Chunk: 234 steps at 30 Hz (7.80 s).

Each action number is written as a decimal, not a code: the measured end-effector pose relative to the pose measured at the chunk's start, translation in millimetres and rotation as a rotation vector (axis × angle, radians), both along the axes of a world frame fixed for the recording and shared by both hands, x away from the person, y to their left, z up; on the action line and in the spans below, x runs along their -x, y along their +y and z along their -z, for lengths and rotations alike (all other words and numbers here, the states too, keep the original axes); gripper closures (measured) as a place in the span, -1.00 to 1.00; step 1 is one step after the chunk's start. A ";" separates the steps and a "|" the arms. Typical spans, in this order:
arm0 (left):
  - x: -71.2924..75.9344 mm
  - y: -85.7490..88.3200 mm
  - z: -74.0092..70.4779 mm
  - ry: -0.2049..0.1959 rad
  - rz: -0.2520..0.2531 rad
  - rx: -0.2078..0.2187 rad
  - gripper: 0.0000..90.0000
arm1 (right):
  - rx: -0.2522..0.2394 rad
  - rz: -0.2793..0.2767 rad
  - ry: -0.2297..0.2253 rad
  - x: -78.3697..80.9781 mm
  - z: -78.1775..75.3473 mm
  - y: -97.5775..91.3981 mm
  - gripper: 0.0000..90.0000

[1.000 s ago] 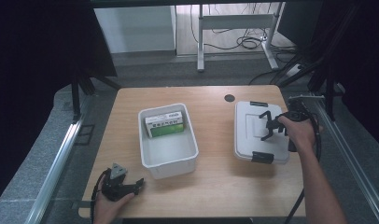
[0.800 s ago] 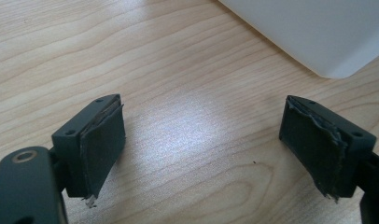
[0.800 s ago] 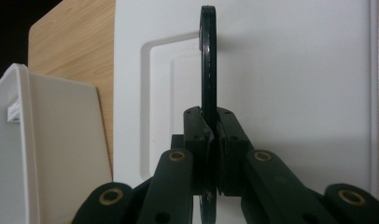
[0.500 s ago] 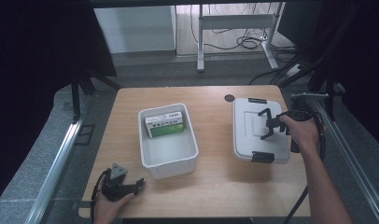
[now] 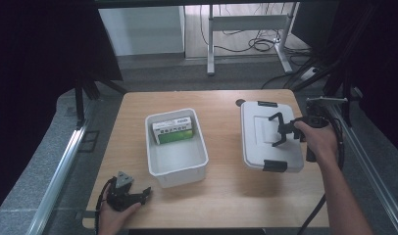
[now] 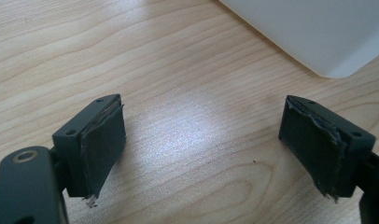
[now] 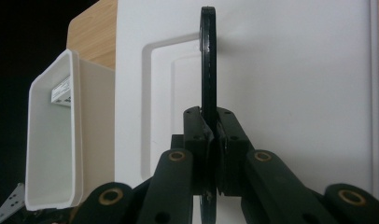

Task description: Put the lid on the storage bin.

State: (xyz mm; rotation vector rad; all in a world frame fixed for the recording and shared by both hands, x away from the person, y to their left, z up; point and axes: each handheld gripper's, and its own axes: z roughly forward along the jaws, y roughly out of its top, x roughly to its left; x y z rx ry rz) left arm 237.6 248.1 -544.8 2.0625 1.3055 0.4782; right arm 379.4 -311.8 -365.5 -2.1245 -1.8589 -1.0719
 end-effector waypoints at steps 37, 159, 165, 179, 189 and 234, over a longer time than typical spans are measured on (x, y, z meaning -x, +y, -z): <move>1.3 0.2 0.0 -0.002 -0.003 0.000 -0.67 | -0.023 -0.113 -0.030 10.9 -24.9 44.7 0.88; 1.2 0.4 0.0 0.000 0.000 -0.002 -0.68 | -0.034 -0.356 0.060 -16.6 -26.6 256.4 0.87; 1.2 0.4 0.0 0.000 0.001 -0.002 -0.68 | -0.038 -0.342 0.080 -18.6 -25.5 263.3 0.87; 1.1 0.3 0.0 0.000 0.001 -0.002 -0.68 | -0.030 -0.304 0.109 -23.0 -24.3 279.1 0.87; 1.1 0.3 0.0 0.000 0.002 -0.002 -0.69 | -0.027 -0.279 0.131 -26.6 -14.9 291.5 0.86; 1.2 0.2 -0.2 0.001 0.004 -0.003 -0.69 | -0.145 -0.363 -0.230 15.9 0.9 214.3 -0.13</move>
